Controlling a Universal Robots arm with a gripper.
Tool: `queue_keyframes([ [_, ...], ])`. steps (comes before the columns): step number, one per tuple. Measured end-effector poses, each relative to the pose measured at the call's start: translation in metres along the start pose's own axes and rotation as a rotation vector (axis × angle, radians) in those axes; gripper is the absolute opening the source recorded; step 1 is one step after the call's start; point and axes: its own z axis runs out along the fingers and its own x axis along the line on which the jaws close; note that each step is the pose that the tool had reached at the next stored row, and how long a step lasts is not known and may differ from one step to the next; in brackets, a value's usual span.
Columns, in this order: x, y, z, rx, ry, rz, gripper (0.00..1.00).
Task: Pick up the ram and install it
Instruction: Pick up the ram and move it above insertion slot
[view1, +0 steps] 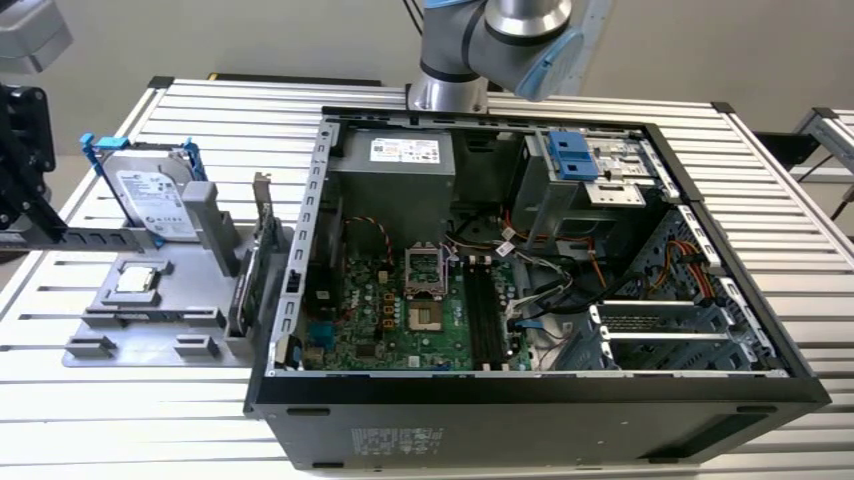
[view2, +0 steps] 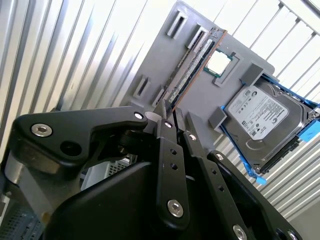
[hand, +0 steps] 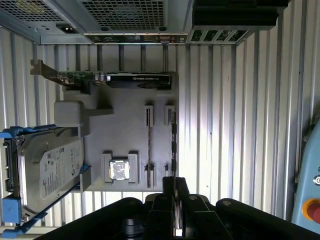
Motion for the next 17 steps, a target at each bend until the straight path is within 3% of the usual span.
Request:
queue_keyframes([
  [9, 0.0, 0.0001, -0.0013, 0.0007, -0.0003, 0.0, 0.0],
  [17, 0.0002, -0.0001, -0.0128, 0.0014, -0.0001, 0.0, 0.0],
])
